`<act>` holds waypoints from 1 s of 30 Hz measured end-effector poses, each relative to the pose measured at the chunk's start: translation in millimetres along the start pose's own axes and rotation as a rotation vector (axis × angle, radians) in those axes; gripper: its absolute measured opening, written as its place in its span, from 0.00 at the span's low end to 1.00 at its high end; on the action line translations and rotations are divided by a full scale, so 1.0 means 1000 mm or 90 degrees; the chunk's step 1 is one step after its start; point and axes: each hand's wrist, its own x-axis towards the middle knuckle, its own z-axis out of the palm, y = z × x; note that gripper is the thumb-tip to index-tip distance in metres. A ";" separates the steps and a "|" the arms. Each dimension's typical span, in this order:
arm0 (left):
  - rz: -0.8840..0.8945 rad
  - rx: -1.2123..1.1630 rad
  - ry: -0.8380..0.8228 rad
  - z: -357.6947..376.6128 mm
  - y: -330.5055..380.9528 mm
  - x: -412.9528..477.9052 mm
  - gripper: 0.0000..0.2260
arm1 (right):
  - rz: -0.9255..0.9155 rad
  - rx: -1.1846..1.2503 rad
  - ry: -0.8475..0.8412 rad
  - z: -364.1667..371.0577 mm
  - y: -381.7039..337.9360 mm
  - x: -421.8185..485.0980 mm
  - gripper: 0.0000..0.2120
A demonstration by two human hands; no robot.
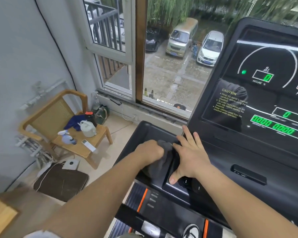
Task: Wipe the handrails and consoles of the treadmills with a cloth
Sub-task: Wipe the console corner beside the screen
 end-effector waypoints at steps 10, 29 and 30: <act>-0.077 -0.499 0.234 -0.001 -0.046 -0.062 0.04 | -0.004 0.014 -0.002 -0.002 0.001 0.001 0.66; 0.223 0.525 0.191 0.054 -0.037 -0.017 0.23 | -0.015 0.015 0.031 0.004 0.001 0.003 0.65; 0.246 0.491 0.176 0.048 -0.042 -0.013 0.22 | -0.013 0.016 0.031 0.004 0.001 0.003 0.65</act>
